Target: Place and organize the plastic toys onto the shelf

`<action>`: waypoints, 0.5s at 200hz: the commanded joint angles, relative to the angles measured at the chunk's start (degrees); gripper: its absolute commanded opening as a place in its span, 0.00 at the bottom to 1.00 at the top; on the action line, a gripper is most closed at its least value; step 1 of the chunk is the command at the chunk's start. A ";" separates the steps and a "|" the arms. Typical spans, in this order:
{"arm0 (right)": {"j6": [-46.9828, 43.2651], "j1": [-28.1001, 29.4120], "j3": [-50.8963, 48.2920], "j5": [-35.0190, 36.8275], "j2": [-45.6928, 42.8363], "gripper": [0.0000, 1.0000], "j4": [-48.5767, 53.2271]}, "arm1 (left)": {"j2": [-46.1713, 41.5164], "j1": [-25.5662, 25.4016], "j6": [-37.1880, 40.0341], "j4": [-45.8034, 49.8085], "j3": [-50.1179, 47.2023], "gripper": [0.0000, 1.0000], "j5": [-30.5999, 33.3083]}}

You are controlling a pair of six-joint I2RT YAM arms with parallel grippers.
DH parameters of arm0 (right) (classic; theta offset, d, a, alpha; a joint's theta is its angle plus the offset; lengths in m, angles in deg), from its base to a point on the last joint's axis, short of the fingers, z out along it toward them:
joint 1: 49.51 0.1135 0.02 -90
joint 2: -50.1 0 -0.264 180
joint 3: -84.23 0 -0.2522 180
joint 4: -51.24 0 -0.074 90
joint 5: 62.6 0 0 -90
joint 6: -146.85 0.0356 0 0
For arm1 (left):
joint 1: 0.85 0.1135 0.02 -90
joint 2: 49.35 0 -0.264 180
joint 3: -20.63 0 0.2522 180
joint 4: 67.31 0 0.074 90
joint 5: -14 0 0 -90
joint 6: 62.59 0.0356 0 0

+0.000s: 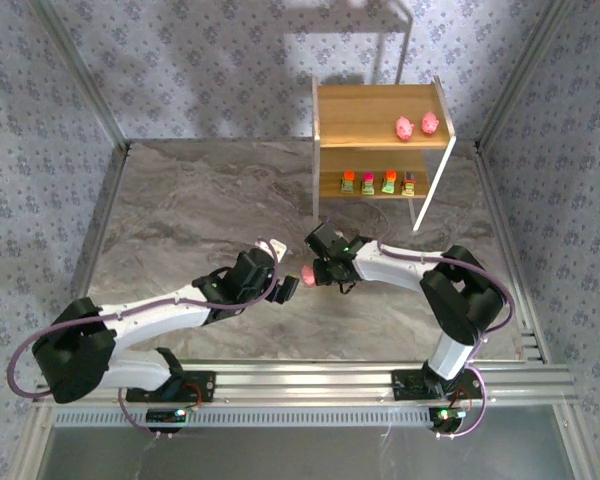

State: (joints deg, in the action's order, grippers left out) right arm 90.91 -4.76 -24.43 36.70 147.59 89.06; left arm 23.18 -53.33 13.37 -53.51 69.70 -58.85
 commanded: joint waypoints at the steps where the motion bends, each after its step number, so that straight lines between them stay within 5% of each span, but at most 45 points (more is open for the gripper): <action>1: -0.27 0.27 1.17 -0.61 -1.26 0.50 0.55 | 0.49 0.16 -0.55 0.34 1.62 1.00 -1.00; 100: -1.50 -0.80 1.26 -0.51 -0.37 0.47 -1.00 | 0.64 0.23 -0.46 0.58 1.79 1.00 -0.97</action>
State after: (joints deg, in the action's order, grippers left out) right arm 90.47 -5.04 -24.43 36.50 147.53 88.40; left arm 23.18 -53.33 13.37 -53.51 69.70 -58.85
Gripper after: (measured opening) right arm 0.484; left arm 0.996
